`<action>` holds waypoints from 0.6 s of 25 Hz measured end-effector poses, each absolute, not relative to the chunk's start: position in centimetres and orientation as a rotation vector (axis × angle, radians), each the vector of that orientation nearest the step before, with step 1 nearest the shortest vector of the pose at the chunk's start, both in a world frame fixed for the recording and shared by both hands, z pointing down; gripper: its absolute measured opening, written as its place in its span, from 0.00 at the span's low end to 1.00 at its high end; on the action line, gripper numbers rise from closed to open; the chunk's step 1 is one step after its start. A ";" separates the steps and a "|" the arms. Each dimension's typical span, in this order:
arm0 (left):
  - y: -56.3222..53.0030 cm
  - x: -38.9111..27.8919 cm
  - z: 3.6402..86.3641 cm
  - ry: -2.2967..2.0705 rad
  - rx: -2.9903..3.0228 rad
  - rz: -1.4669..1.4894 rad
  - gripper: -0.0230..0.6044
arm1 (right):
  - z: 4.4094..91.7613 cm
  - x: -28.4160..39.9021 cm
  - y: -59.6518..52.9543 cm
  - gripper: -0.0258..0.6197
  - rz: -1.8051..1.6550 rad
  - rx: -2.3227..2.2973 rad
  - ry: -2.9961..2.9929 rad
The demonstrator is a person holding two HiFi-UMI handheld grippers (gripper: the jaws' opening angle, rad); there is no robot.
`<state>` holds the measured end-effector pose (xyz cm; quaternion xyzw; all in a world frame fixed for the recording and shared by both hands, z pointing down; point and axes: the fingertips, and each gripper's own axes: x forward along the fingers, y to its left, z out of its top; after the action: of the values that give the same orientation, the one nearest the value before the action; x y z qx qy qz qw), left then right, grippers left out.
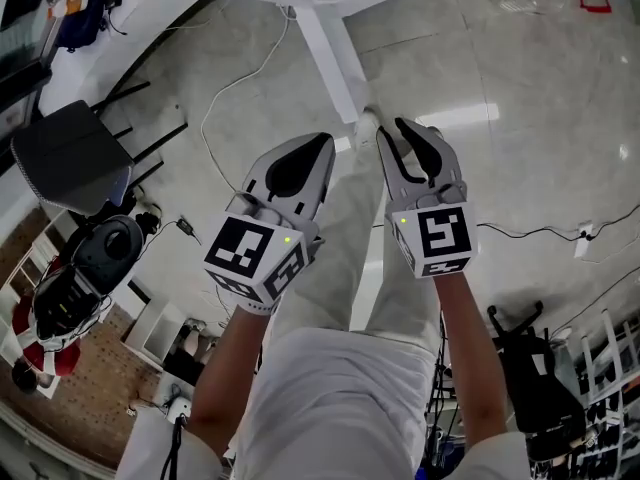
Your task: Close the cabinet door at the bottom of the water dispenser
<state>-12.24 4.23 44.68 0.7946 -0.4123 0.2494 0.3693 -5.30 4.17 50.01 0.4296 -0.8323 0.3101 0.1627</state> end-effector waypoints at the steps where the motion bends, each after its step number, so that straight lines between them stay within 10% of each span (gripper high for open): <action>1: 4.3 -12.3 45.1 -1.060 2.034 0.641 0.04 | 50.7 -5.5 4.3 0.20 0.886 1.222 -2.370; 15: 5.9 -14.3 51.1 -1.072 1.948 0.663 0.04 | 58.5 -9.2 5.5 0.28 0.902 1.094 -2.349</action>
<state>-14.27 5.88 51.14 0.7697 -0.4235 0.2621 0.3995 -9.21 5.51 58.46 0.3910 -0.8392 0.3224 0.1975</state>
